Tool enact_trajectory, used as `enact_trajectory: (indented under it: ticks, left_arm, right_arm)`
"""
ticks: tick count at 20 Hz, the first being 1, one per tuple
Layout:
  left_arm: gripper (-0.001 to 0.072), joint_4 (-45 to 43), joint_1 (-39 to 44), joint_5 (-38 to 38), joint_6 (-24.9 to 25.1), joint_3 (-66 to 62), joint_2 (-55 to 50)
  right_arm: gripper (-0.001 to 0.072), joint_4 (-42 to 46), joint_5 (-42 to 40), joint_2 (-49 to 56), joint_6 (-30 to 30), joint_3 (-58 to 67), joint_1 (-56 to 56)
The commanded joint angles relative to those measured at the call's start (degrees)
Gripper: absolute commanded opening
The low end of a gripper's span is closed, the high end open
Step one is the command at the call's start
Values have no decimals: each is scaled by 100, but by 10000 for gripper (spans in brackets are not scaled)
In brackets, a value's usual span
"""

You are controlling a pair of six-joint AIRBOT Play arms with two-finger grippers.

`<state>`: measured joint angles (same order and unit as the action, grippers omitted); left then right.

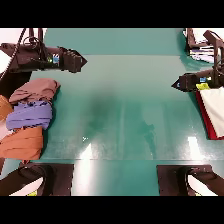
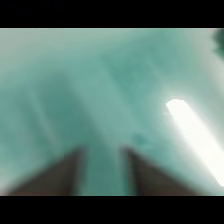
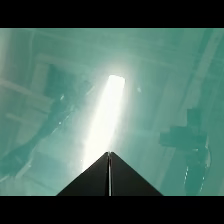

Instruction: Fold the shirts.

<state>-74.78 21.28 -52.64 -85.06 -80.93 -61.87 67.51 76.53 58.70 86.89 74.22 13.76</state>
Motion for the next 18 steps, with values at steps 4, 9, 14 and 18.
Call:
enact_trajectory:
  ticks: [4,9,14,18]
  left_arm:
    - [552,-2962,-857,-275,-938,59,-667]
    - [553,-2658,-2186,-490,-962,63,-1917]
    - [552,-2527,-2500,-605,-949,63,-2817]
    - [513,-2518,-2500,-662,-951,61,-2909]
  right_arm:
    - [15,-4,-7,-2,7,7,4]
    - [15,-7,-7,-2,7,7,4]
    - [14,-4,-15,0,7,7,4]
    - [15,-9,-127,2,7,7,7]
